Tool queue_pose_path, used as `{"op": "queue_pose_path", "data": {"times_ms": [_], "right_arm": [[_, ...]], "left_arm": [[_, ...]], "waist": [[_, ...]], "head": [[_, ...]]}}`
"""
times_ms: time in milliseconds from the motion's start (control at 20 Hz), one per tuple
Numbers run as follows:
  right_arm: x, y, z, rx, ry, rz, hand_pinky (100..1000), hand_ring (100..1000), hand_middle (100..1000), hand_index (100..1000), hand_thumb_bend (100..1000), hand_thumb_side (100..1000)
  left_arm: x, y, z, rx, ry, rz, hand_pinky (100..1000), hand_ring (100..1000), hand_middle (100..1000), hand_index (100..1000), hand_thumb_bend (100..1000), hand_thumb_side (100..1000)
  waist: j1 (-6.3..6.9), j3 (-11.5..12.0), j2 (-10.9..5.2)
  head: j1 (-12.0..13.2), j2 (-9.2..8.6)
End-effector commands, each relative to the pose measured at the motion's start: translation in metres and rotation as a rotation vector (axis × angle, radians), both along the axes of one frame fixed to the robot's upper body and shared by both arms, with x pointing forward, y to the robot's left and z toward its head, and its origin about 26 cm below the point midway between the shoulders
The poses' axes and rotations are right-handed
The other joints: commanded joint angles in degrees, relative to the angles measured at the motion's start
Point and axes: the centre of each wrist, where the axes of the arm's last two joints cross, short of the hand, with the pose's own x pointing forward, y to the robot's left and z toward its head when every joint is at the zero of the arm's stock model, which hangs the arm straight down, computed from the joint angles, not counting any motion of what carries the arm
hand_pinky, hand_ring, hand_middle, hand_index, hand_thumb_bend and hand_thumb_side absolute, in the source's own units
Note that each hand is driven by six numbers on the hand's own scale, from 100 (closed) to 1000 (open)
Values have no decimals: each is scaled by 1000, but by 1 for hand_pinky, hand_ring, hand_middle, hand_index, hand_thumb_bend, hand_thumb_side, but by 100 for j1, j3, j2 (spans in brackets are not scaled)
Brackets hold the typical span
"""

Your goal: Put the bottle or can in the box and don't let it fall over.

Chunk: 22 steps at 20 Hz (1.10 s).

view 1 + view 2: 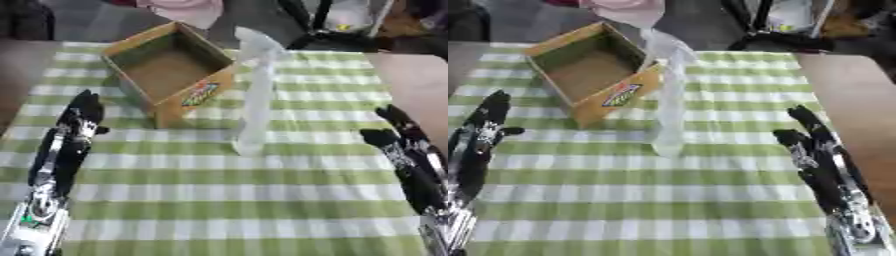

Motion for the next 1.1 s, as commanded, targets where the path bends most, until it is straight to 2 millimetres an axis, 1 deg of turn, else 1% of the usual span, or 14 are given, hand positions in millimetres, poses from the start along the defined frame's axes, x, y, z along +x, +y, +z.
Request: {"op": "queue_pose_path", "data": {"times_ms": [50, 250, 450, 800, 1100], "right_arm": [[3, -4, 9, -31, -24, 9, 852, 791, 965, 1000, 100, 539], [10, -7, 17, -69, -42, 24, 853, 792, 966, 1000, 100, 530], [18, -12, 29, -149, -55, 53, 854, 793, 967, 1000, 100, 534], [43, -18, 57, -343, -68, 140, 855, 796, 967, 1000, 100, 580], [66, -13, 73, -456, -66, 202, 856, 801, 973, 1000, 100, 606]], "left_arm": [[0, -1, 8, 2, -28, -5, 732, 1000, 1000, 910, 427, 837], [0, -1, 7, 1, -27, -8, 732, 1000, 1000, 910, 428, 836], [0, -1, 7, 2, -26, -11, 732, 1000, 1000, 910, 429, 836], [-1, -2, 6, 4, -20, -19, 731, 1000, 1000, 909, 428, 838], [0, -3, 6, 3, -21, -25, 731, 1000, 1000, 909, 427, 841]], "waist": [[19, -6, -70], [24, -6, -78], [22, 6, -92], [4, 64, -121], [7, 125, -121]], "head": [[-1, 2], [-7, 14], [-18, 29], [-61, 47], [-87, 57]]}}
